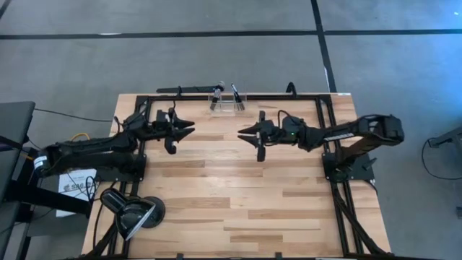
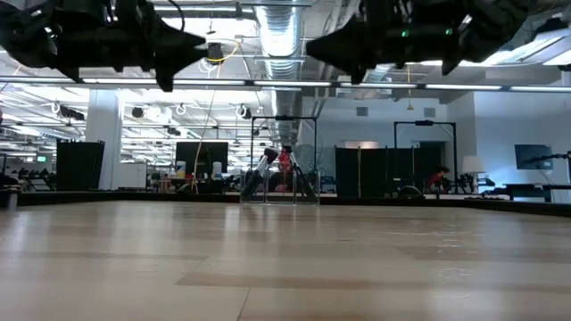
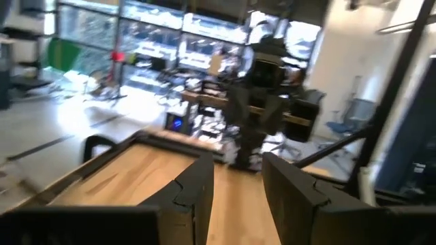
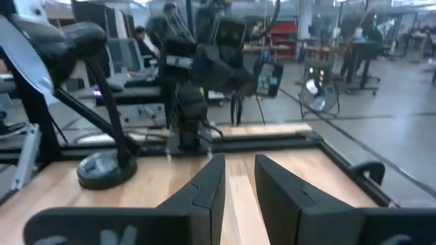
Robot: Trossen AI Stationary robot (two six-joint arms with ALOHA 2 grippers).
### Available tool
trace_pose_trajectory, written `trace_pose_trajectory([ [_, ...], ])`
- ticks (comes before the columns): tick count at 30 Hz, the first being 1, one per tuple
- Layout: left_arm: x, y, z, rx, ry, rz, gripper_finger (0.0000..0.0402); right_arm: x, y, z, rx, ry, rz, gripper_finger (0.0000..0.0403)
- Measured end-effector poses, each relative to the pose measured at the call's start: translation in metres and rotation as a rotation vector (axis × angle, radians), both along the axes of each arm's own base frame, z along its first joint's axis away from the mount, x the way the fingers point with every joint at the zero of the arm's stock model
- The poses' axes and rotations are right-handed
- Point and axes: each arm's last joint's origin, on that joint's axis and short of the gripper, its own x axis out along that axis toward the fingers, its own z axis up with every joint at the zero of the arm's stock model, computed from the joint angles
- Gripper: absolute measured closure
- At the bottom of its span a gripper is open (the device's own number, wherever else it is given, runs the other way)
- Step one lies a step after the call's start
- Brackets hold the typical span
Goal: Sort items
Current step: Return to Home Position
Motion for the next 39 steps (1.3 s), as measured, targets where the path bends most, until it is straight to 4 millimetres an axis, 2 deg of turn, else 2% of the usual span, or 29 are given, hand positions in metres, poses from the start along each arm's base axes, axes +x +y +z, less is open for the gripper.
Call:
trace_pose_trajectory([
  [6, 0.004, -0.019, 0.010, 0.035, -0.099, -0.099, 0.0280, -0.005, 0.016, 0.012, 0.003, -0.042, 0.052, 0.0333],
  [14, 0.009, -0.035, 0.012, 0.018, -0.139, -0.111, 0.0280, 0.003, 0.029, 0.006, 0.019, -0.013, 0.029, 0.0333],
  [19, 0.019, -0.037, 0.009, 0.004, -0.112, -0.100, 0.0280, 0.013, 0.032, 0.005, 0.032, -0.008, 0.038, 0.0333],
  [24, 0.040, -0.042, 0.010, 0.042, -0.070, -0.134, 0.0280, 0.019, 0.032, 0.002, 0.030, 0.002, 0.037, 0.0333],
  [29, 0.056, -0.049, 0.011, 0.097, -0.045, -0.164, 0.0280, 0.019, 0.031, 0.000, 0.004, 0.029, 0.034, 0.0333],
  [39, 0.058, -0.040, 0.012, 0.097, -0.049, -0.131, 0.0280, 0.005, 0.035, 0.011, 0.036, 0.097, 0.041, 0.0333],
])
